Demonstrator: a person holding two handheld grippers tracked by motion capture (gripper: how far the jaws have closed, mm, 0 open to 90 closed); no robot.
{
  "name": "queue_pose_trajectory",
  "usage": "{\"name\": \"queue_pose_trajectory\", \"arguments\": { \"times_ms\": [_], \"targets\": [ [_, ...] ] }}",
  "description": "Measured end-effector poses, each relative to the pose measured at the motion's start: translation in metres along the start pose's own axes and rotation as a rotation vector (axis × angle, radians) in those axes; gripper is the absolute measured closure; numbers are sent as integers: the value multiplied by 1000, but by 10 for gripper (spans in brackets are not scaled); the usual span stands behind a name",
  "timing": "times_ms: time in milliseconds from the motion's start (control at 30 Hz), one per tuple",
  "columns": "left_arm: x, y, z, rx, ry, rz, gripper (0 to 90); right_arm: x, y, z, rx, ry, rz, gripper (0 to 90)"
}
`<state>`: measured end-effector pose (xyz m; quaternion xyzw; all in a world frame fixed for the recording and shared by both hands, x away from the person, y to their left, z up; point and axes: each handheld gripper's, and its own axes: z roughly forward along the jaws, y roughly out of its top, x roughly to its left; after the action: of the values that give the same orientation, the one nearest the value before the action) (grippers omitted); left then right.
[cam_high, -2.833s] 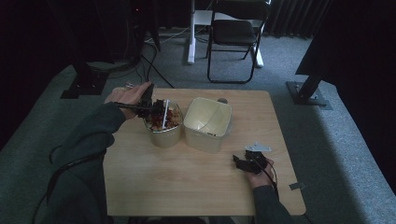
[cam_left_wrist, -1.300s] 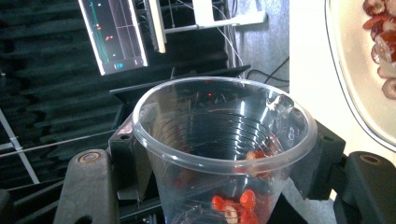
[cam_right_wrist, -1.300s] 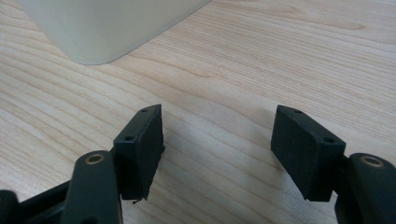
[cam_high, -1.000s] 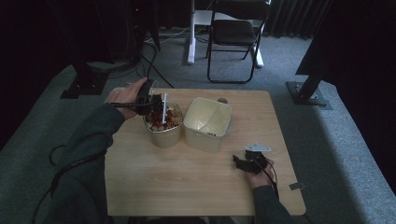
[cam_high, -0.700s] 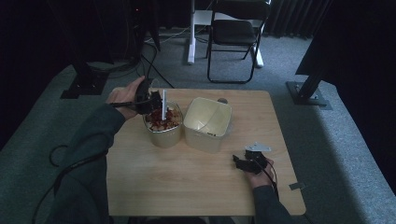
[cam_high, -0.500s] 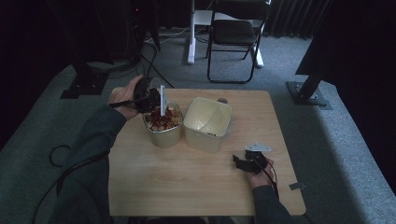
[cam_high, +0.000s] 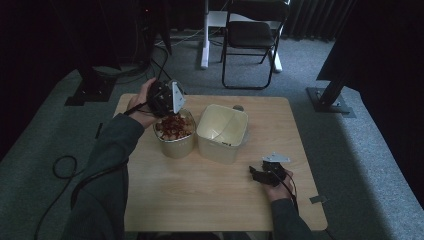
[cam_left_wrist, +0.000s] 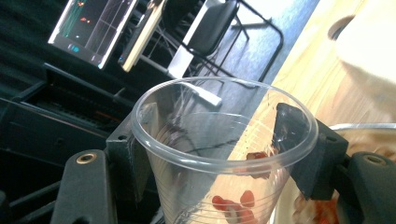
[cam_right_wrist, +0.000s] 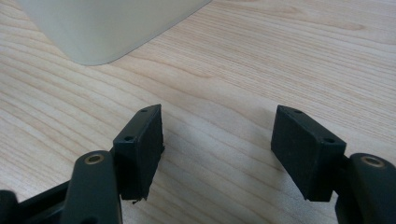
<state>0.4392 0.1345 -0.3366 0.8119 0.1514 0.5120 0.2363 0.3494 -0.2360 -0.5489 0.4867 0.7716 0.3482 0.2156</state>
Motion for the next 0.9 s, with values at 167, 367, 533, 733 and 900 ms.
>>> {"name": "queue_pose_trajectory", "arguments": {
  "times_ms": [167,367,533,733,900],
  "targets": [
    [4,7,1,-45,-55,-122,323,0,0,0,0,0,0,338],
    [10,13,1,-88,-118,-233,317,0,0,0,1,0,-1,339],
    [13,18,2,-112,-158,-300,312,0,0,0,0,0,0,338],
    [12,23,6,-134,-196,-353,310,0,0,0,0,0,0,339],
    [13,28,9,-154,-232,-406,309,0,0,0,0,0,0,339]
  ]
}}
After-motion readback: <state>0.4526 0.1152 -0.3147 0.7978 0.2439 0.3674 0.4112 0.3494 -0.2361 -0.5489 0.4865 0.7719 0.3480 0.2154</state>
